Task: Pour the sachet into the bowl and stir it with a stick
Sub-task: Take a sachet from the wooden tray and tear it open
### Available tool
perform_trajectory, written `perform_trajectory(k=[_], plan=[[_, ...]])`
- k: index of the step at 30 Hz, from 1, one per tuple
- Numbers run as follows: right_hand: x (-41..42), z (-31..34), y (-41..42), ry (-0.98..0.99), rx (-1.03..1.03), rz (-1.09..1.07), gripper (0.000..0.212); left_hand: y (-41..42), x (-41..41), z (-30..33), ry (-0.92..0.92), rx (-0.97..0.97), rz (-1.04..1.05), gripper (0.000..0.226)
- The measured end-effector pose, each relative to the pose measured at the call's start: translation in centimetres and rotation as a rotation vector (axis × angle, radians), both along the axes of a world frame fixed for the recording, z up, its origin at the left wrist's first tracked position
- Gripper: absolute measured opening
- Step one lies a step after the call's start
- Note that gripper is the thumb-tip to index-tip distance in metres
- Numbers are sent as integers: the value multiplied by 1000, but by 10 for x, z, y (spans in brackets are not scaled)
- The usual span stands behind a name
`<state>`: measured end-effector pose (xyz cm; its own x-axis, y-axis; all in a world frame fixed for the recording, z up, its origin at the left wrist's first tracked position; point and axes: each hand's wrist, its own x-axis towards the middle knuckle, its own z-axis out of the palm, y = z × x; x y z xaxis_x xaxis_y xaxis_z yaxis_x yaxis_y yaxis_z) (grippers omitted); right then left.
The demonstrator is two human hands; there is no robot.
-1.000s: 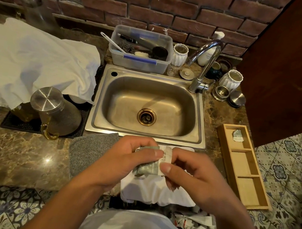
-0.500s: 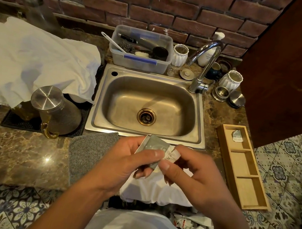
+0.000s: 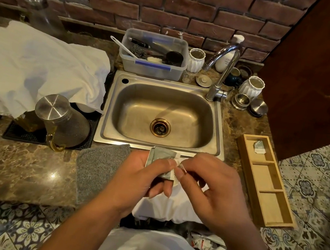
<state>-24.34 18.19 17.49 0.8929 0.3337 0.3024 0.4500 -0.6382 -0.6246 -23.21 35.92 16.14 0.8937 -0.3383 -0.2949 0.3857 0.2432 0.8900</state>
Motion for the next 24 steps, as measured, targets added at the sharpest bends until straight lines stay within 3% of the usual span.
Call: perform_trajectory(k=[3, 5, 10, 14, 22, 24], plan=[[-2, -7, 5, -149, -58, -65, 12, -1, -1, 1, 47, -34, 39, 32], [-6, -10, 7, -148, -6, -96, 10, -2, -2, 2, 53, -43, 51, 29], [-5, -2, -1, 464, 397, -33, 21, 2, -1, 2, 5, -28, 22, 26], [1, 1, -9, 674, 609, 96, 26, 9, 0, 0, -59, -16, -73, 28], [7, -4, -10, 725, 532, 156, 32, 15, 0, -7, -112, -24, -173, 29], [7, -4, -9, 652, 489, 157, 29, 15, 0, -8, -103, -38, -168, 28]])
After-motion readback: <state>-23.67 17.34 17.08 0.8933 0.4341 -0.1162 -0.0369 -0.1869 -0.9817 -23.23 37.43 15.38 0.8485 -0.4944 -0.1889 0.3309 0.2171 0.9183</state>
